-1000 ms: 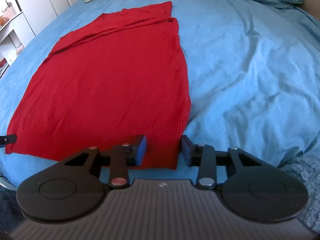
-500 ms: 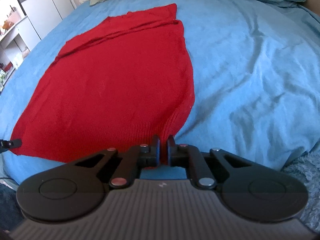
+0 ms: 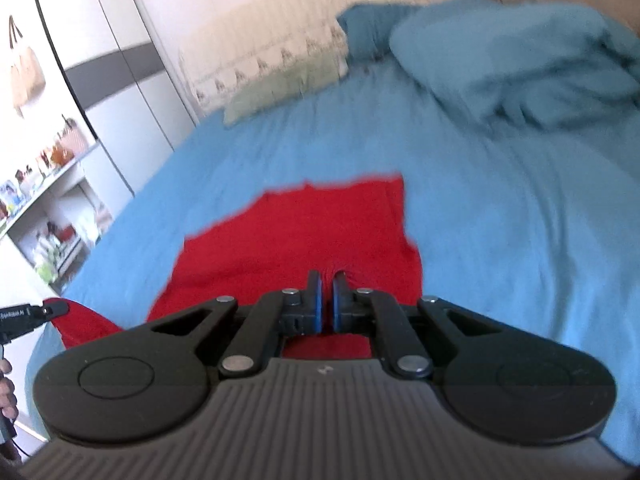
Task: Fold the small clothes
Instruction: 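Close both tools on the hem and lift it toward the collar, then lay the hem down over the sweater and open both tools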
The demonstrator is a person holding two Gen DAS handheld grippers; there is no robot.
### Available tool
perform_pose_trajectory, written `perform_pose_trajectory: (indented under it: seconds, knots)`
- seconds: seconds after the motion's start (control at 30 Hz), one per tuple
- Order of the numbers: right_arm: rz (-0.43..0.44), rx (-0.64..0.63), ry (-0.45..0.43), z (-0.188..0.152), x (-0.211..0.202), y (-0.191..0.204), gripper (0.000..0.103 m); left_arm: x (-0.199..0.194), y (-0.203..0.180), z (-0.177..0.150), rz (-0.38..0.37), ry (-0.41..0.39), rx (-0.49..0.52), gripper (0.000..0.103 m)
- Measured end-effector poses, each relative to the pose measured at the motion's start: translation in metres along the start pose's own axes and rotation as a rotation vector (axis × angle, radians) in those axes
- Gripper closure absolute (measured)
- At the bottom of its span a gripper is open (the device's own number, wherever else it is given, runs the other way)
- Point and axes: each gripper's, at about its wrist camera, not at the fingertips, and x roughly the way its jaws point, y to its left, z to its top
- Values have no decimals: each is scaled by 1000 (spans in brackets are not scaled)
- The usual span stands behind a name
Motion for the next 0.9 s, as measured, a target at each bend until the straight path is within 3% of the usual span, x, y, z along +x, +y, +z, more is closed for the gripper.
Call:
perform_pose_trajectory:
  seconds: [0.17,0.33,0.57,0.83,0.9]
  knots:
    - [-16,-32,-65,75,71,6,83,87,-16,73,5,-56,42,98]
    - [-70,-50,-86,122,164,6,83,180,-9,100,43,-45,29,98]
    - [-182,-43,-21,116,292,-20,83,293,28,76,120,48,-70,98]
    - [-200,-15,3,99,359,-49,82,333,46,65,148,92,-90,97]
    - [-210,-26,2,99,365,-50,77,336,47,69,166,87,-91,81]
